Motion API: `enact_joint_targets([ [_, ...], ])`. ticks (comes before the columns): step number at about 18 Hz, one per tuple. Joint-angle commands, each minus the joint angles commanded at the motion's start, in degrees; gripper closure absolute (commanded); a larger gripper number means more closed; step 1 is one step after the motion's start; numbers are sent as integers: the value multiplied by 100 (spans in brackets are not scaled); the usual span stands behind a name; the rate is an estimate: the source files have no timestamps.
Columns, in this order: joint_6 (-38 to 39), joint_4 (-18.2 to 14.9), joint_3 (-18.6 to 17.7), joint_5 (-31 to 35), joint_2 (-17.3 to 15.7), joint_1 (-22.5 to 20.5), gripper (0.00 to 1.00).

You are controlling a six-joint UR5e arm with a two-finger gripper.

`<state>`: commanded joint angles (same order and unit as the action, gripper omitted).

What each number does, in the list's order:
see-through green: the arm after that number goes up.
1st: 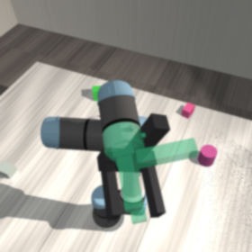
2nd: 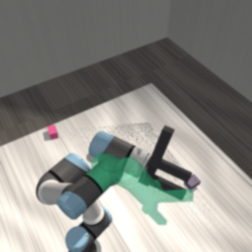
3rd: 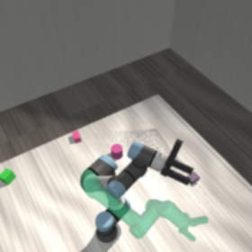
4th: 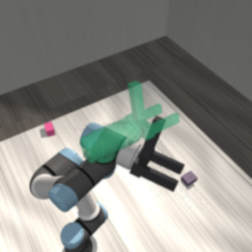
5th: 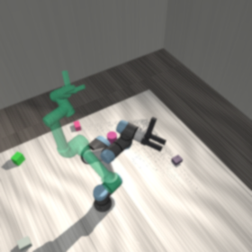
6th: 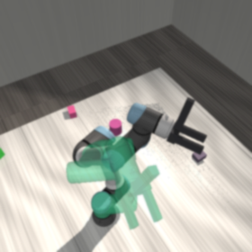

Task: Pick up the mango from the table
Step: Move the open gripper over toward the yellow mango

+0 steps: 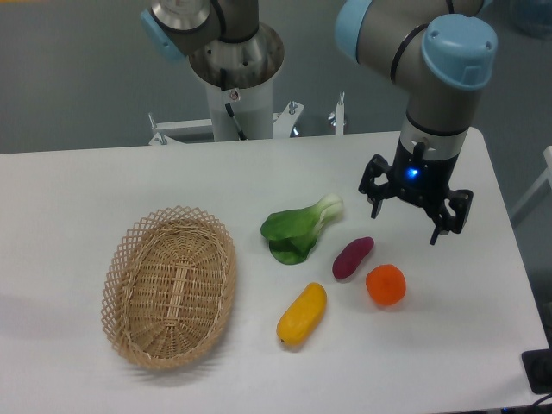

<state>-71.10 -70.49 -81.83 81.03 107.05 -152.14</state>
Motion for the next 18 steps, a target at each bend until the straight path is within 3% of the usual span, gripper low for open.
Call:
enact_joint_targets([
  [12,105,79,-149,-131,0,88,0],
  [18,948,219,-447,-343,79,421,0],
])
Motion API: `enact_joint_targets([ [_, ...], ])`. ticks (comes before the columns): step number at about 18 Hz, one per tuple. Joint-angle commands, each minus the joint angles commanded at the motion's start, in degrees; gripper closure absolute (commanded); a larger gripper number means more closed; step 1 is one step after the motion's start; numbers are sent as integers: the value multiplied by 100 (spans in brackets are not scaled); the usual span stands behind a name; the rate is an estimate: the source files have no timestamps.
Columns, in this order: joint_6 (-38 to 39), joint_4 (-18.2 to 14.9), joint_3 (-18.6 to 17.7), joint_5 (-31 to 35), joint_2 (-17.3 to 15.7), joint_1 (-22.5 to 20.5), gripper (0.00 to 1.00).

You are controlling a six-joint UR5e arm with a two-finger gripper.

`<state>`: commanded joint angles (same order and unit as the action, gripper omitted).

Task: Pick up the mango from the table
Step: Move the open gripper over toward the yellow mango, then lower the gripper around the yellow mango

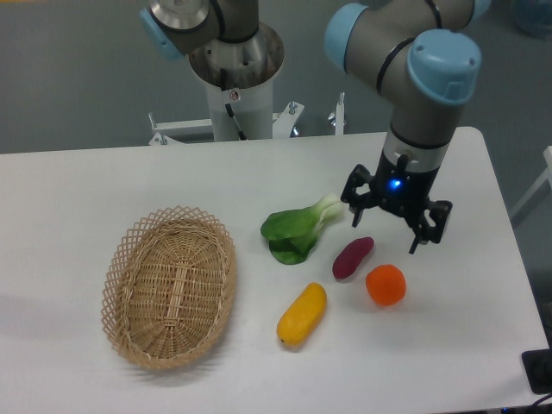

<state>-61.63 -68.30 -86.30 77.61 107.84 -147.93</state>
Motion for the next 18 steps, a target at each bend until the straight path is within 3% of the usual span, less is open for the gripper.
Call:
enact_joint_targets([
  [3,300,483,-517,17,0,264,0],
  [7,335,1449,-1090,61,245,545,0],
  [18,704,2084,-959,447,1133,888,0],
])
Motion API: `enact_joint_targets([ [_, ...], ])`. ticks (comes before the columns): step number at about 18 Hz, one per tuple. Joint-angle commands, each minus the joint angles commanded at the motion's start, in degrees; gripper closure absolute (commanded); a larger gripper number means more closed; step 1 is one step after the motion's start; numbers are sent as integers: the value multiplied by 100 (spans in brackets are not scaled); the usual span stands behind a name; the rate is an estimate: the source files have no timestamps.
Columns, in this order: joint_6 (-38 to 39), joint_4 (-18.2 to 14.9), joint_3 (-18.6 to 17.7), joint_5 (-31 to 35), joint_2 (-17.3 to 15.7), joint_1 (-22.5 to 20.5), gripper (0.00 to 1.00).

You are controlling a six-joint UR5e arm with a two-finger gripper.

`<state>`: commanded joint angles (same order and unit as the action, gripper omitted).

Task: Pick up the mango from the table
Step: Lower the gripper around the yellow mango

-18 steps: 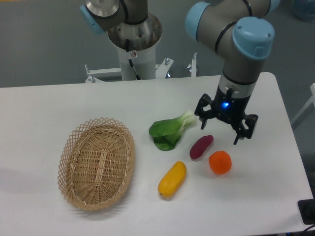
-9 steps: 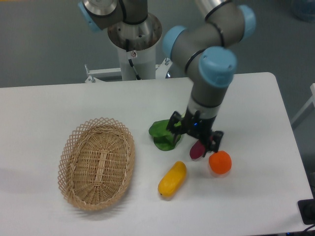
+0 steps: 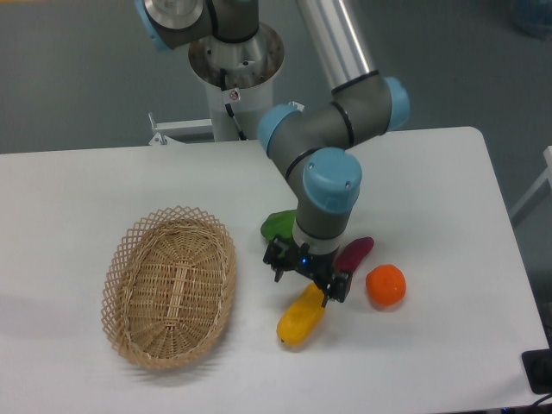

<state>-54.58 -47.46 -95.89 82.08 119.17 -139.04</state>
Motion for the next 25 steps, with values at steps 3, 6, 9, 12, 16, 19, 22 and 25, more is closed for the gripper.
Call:
enact_joint_targets([
  [3,-17,35,9,150,53,105,0],
  [6,0,70,44,150,106,105,0],
  [9,53,272,44,150,202,105,0],
  [12,167,396,-17,150,238,114,0],
  [16,272,527,-26,168,299,158,0],
  [19,299,554,-44,194,299,176,4],
  [22,448,554,-44,238,291,211,32],
  [25,431,563,-35,361,247,211,46],
])
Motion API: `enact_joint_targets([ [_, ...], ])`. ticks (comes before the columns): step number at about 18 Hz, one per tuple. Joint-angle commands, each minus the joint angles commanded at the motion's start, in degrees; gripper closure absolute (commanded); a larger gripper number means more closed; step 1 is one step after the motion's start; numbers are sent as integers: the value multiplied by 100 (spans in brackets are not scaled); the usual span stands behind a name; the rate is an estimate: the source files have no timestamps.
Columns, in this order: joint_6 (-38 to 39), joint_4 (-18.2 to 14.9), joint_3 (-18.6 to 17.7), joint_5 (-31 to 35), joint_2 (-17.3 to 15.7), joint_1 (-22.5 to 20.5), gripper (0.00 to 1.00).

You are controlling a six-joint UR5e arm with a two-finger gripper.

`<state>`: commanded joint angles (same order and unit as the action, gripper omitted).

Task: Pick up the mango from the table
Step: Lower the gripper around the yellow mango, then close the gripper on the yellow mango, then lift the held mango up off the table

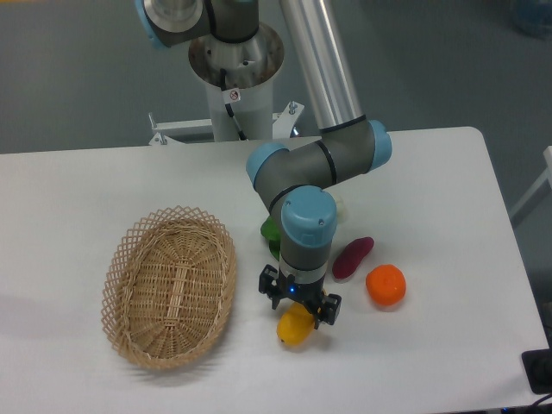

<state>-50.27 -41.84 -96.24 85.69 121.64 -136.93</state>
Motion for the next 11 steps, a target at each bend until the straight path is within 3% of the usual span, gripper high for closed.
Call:
enact_joint_targets([
  [7,9,9,105,44,-70,-9,48],
  [9,-35,9,149,35,-176,-44,48],
  [11,-79,-26,141,-8,-482,-236,48],
])
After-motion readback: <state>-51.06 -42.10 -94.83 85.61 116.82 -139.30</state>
